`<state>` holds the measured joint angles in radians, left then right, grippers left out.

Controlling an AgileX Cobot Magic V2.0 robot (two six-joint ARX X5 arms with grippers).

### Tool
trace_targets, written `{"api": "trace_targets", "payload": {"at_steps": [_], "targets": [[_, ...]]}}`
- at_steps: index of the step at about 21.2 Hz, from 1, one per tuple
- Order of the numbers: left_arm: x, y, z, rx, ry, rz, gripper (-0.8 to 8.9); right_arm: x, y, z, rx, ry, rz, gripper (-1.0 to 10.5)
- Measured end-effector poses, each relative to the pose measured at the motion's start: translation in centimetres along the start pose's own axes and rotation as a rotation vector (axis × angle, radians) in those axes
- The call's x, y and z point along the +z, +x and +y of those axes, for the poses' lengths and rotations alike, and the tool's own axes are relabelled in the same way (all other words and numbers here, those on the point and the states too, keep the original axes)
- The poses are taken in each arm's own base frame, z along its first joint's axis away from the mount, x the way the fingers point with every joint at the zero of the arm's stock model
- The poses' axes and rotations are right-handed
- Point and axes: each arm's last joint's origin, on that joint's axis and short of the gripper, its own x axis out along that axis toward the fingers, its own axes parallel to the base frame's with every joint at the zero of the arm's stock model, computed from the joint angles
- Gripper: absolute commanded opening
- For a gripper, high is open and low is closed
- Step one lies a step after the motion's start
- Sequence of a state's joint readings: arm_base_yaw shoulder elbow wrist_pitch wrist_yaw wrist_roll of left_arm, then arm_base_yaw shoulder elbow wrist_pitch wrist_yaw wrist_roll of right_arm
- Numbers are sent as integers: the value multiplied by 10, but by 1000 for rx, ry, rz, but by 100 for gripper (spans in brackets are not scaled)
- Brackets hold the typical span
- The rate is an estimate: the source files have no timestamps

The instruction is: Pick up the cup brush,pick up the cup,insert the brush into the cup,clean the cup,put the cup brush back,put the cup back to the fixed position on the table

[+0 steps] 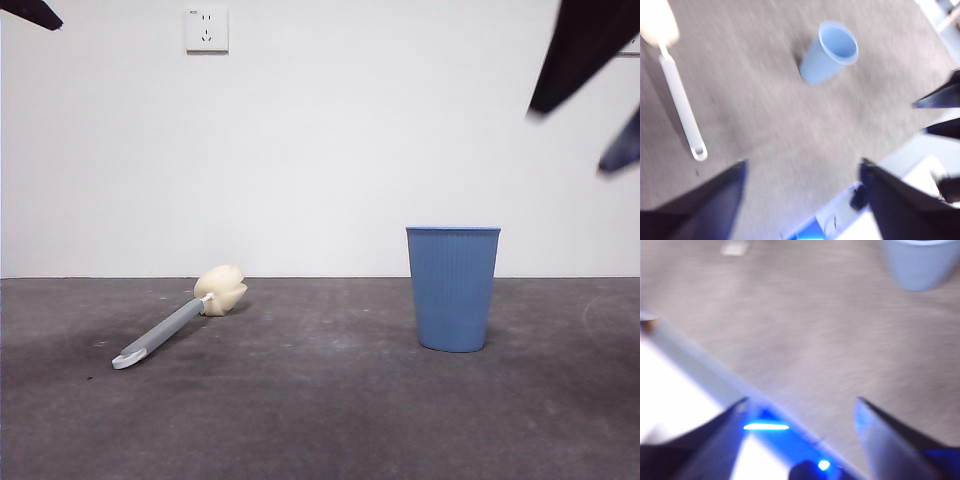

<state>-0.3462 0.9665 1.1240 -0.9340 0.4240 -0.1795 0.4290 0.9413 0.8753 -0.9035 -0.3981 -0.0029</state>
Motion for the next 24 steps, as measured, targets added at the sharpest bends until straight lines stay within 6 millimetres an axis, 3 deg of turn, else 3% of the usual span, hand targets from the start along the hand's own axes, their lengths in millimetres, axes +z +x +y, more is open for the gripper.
{"api": "trace_targets", "payload": {"at_steps": [3, 6, 24], "targets": [[-6, 0, 1, 7, 9, 58, -7, -14, -20, 13, 37, -31, -34, -9], [-8, 0, 1, 10, 23, 75, -4, -18, -27, 17, 40, -42, -65, 1], [-8, 0, 1, 12, 32, 75, -4, -19, -29, 17, 38, 13, -72, 1]]}}
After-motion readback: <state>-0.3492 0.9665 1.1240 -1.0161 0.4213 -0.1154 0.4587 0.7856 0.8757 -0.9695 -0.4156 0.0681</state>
